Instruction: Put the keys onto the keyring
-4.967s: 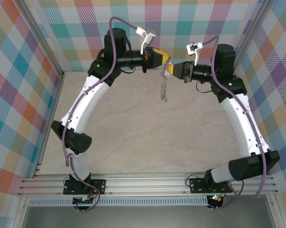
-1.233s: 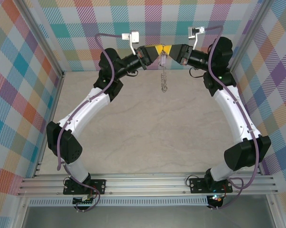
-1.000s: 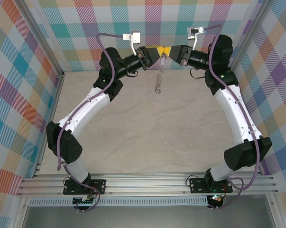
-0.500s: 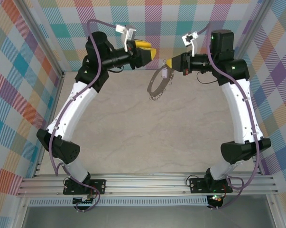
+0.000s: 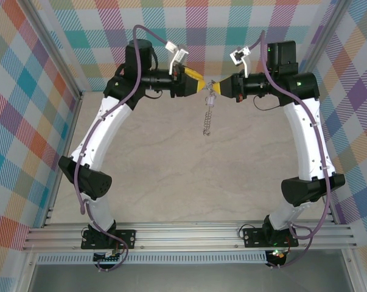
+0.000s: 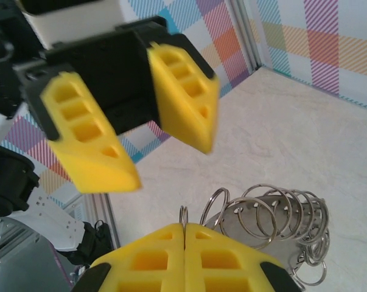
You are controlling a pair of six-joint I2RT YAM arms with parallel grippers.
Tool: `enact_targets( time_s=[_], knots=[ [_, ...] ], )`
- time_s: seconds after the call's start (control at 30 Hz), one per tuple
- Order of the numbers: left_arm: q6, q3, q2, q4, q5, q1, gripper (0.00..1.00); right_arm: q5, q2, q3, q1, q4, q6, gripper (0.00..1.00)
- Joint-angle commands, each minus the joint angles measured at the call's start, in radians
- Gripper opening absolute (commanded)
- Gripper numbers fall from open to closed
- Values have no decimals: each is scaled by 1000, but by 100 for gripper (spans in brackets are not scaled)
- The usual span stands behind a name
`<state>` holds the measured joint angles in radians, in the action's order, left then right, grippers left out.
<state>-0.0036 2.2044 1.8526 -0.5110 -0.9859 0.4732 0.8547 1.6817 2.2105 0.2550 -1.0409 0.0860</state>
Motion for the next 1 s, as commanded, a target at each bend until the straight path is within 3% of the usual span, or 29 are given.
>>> enact_targets(
  time_s=[0.0,0.97],
  knots=[
    [15,42,3,-24,-48,5,43,74,-1,31,-5,32,-23,0],
    [-18,86,40,16,-76,60,42,110,1,-5,-5,110,-76,0]
  ],
)
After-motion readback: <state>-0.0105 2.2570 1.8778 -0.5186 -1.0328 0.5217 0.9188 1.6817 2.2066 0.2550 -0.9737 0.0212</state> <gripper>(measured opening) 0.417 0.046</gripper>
